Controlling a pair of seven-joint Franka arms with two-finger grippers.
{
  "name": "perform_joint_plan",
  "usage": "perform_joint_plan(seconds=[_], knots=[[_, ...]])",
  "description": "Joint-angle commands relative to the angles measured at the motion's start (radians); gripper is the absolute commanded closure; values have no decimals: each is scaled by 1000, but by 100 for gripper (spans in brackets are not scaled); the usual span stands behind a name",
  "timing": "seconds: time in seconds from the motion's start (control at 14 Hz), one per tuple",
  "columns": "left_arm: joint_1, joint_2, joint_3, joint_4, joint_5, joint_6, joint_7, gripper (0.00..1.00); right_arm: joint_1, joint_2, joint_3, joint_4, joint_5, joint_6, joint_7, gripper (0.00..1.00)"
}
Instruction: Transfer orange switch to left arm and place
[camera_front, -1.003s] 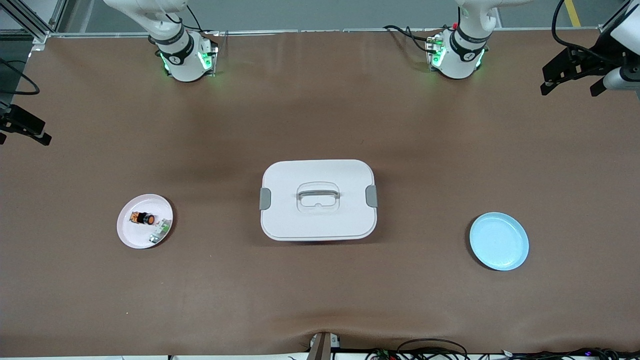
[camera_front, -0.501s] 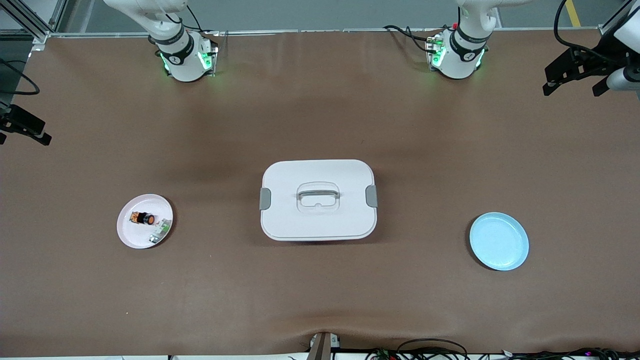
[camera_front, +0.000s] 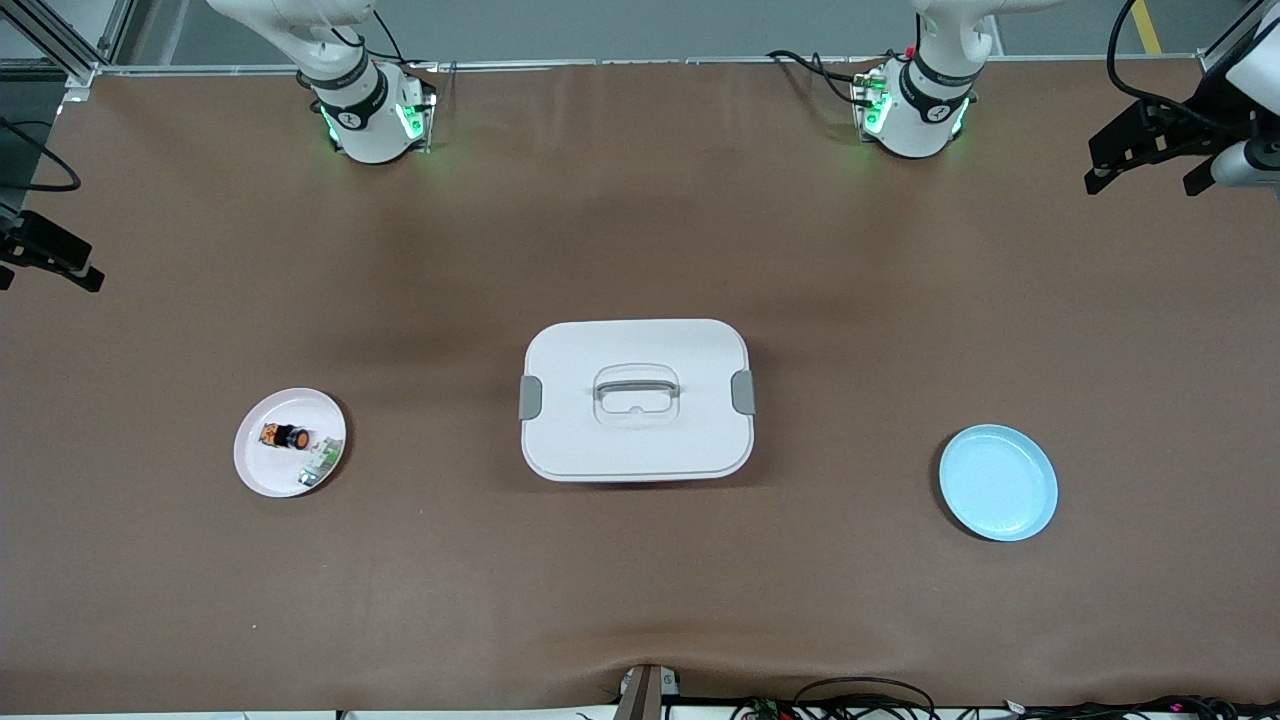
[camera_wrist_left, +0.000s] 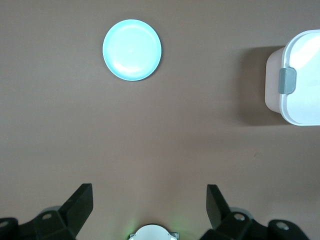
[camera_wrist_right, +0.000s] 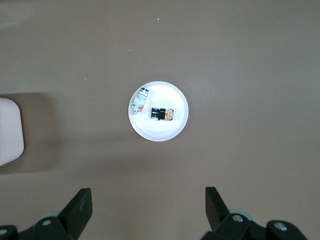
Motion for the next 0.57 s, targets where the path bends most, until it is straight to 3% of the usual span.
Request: perform_joint_plan(seconds=[0.0, 0.5], knots=[[2, 1, -2, 21, 15, -18, 11, 0, -4, 38, 6, 25, -8, 8, -5, 0], [0, 2, -8, 18, 15, -62, 13, 0, -1, 93, 7, 25, -3, 76, -5, 0]])
